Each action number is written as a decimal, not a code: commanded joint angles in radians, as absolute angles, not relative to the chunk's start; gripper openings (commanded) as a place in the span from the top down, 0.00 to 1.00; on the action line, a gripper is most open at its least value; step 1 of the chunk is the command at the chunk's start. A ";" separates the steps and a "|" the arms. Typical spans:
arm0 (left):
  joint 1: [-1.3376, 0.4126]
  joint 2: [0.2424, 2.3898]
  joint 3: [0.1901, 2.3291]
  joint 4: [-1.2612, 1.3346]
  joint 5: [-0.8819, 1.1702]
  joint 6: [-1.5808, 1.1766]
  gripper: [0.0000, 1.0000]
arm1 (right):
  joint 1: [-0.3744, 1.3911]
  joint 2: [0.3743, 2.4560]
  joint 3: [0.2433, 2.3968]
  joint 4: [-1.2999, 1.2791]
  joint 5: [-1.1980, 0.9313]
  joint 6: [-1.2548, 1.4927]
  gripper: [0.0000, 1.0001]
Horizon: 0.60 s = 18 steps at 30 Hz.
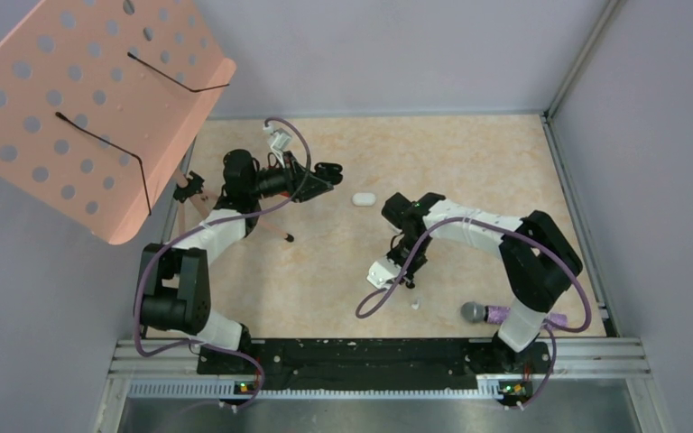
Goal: Insert the wireless bluetooth earbuds into the charging case
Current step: Pick up the earbud from the center of the board.
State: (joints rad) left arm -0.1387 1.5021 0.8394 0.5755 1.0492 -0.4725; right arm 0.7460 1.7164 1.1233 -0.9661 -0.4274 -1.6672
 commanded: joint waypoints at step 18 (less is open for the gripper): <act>-0.129 1.465 0.837 0.558 1.040 -0.434 1.00 | 0.776 1.756 1.154 -1.085 -0.441 -1.834 0.78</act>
